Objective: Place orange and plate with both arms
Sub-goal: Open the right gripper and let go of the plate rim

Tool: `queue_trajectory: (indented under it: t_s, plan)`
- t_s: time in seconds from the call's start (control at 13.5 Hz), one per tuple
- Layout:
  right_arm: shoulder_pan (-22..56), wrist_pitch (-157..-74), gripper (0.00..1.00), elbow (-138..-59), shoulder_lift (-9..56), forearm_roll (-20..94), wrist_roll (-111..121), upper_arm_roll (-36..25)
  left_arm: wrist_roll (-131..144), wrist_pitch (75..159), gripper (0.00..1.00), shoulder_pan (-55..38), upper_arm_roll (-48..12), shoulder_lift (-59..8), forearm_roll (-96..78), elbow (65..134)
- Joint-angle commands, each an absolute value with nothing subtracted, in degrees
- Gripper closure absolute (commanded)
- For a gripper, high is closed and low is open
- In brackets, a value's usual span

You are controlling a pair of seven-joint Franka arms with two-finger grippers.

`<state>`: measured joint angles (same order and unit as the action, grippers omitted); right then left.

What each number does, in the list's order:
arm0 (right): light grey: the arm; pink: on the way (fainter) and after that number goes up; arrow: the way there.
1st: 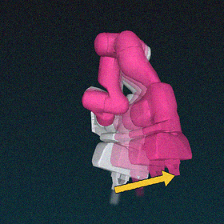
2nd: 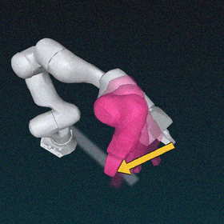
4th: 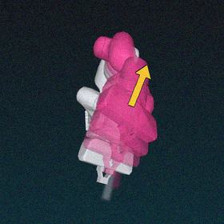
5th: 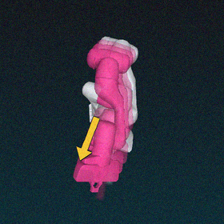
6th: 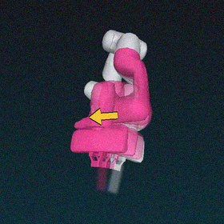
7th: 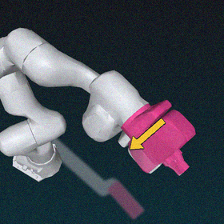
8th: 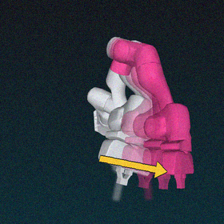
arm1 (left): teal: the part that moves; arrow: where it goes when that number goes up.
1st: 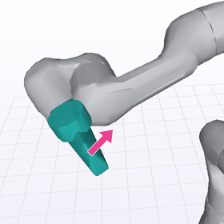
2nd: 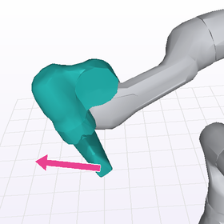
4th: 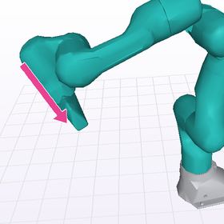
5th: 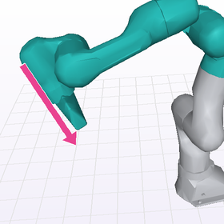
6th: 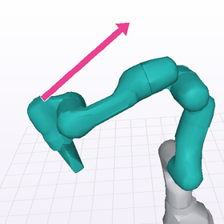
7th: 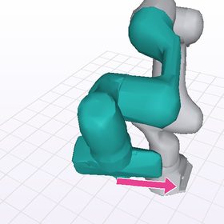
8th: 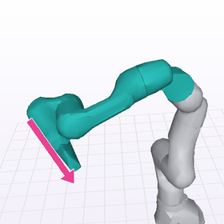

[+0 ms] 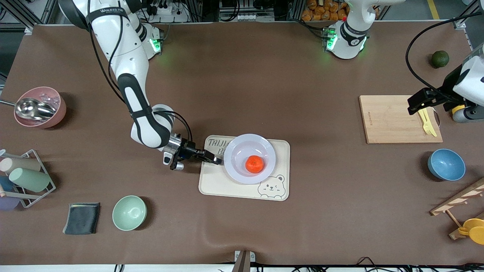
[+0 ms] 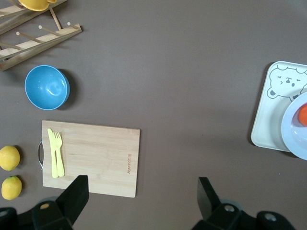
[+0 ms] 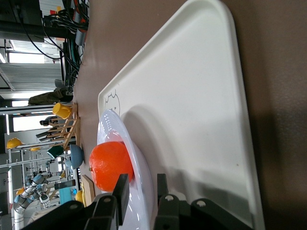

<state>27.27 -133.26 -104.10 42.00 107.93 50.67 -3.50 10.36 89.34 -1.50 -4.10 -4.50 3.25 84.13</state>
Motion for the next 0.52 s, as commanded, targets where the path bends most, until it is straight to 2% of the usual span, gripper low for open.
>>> queue_trajectory:
  t_s: [0.0, 0.15, 0.3, 0.37, 0.45]
  plan:
    - [24.5, -132.8, 0.68, -104.6, 38.5, 97.0, 40.9, -2.7, 9.2, 89.5, 0.0, -1.3, -3.9, -3.0, 2.0, 84.9]
    - [21.5, -130.3, 0.65, -104.5, 35.3, 85.1, 29.5, -2.7, 9.2, 89.5, 0.0, -1.2, -3.9, -3.0, 2.0, 84.9]
    - [17.8, -124.0, 0.44, -103.5, 33.8, 76.9, 22.8, -2.8, 9.2, 89.5, 0.0, -1.3, -3.9, -3.0, 2.1, 84.5]
    - [15.8, -121.1, 0.39, -102.8, 33.8, 73.7, 22.3, -2.8, 9.3, 89.5, 0.0, -1.3, -3.9, -3.0, 2.0, 84.1]
    - [14.0, -118.1, 0.0, -101.1, 33.7, 69.2, 22.2, -2.8, 9.3, 89.4, 0.0, -1.3, -3.9, -3.0, 2.0, 84.1]
